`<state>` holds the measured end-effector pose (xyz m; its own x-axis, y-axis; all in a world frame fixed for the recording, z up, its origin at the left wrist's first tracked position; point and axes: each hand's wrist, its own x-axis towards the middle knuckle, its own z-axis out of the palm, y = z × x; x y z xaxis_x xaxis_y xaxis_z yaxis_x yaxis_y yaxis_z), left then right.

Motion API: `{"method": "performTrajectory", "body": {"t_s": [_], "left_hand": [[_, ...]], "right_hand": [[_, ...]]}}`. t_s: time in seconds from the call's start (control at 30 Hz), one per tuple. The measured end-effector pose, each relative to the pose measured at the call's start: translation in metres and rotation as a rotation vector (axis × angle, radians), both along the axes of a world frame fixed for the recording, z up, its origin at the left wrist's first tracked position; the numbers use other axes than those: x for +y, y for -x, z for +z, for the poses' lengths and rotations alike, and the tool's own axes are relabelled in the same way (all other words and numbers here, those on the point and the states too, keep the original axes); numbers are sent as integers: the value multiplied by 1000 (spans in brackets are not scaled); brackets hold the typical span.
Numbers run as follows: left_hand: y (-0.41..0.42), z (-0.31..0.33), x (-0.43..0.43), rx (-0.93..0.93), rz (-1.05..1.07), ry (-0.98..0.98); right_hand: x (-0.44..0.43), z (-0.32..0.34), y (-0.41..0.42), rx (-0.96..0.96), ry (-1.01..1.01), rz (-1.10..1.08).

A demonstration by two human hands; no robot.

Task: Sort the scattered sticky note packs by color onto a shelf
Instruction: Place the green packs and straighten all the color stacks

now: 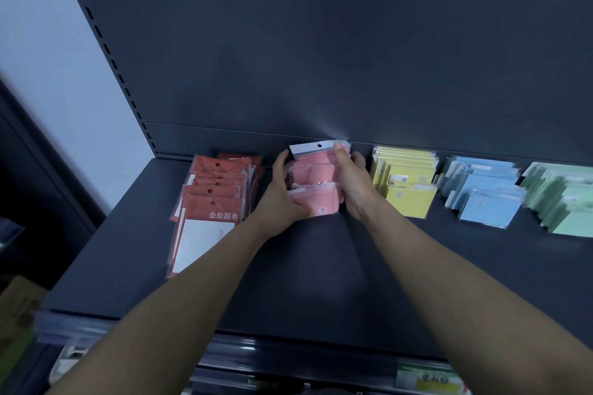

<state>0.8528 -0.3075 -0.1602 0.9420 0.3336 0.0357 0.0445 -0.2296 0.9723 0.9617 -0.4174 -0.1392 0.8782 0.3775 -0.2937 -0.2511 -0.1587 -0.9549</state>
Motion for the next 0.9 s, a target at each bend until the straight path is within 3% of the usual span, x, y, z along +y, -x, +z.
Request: {"method": "performTrajectory", "body": {"t_s": [0.3,0.47,0.73,0.9], "left_hand": [[-19,-1,-1,121,87,49],[-33,8,-6,105,27,-14],[-46,6,-2,210,-58,107],[-49,2,8,289,-58,109]], "right_hand": [[-12,-5,0,51,-123,102],[-20,-1,-4,-51,12,173],[-12,-2,-4,-52,210,283],[-20,-5,-8,-45,162,237]]}}
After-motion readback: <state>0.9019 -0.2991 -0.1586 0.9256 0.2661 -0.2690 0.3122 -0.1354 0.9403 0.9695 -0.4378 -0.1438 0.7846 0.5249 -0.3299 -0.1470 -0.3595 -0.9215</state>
